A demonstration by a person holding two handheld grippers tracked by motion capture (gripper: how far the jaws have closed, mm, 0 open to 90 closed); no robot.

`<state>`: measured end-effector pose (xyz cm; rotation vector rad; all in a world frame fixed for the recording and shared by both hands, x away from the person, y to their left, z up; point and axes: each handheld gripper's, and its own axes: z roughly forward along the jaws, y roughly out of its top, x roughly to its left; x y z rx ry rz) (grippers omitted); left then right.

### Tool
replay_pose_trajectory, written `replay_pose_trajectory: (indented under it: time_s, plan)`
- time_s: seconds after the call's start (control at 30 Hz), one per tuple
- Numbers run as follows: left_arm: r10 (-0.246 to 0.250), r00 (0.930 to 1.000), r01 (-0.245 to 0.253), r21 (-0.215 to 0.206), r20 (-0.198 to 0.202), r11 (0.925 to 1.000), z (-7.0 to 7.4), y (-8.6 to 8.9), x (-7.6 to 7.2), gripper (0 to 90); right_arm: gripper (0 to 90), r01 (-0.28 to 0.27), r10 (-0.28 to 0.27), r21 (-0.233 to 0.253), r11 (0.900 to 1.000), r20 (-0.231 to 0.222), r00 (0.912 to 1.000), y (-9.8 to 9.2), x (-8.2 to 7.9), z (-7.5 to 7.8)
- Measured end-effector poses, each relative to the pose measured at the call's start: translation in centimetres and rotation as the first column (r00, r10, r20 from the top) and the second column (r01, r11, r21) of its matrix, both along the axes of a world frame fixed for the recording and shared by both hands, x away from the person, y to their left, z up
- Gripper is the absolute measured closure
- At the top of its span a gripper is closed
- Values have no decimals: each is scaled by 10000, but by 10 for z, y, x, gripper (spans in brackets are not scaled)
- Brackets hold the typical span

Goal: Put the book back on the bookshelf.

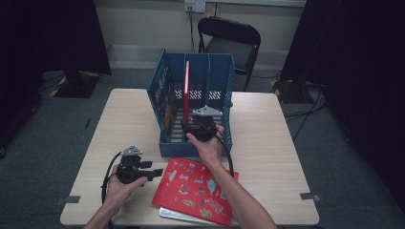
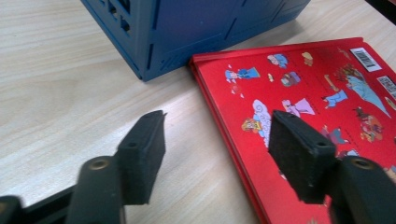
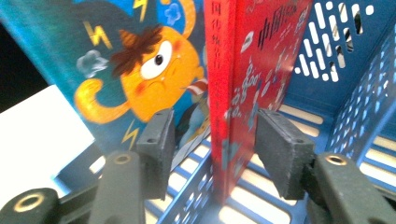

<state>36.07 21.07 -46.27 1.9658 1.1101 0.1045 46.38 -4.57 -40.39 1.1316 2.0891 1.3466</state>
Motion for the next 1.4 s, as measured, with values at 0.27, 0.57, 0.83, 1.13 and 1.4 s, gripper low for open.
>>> replay_pose_trajectory:
  time_s: [0.27,0.57,0.83,1.13,1.4]
  plan:
    - [-345,9992,344,-65,-199,9994,-2,-5,-1,454,476,-816,816,36,9967,31,9967,-26,-28,2]
    - [-516,9987,515,-211,-56,9984,4,-12,-4,444,489,-1241,1231,-308,9918,-336,9918,-63,-62,0]
    - [-658,9972,659,10,-366,9978,0,-19,-5,437,496,-1518,1457,-683,9861,-871,9855,-100,-88,-16]
    - [-1160,9896,1187,271,-849,9926,-10,-31,-5,448,440,-2095,1851,-1208,9703,-1861,9649,-122,-99,-52]
    - [-873,9928,918,521,-823,9944,-12,-30,-5,547,348,-2704,2472,-923,9583,-2066,9467,-126,-99,-67]
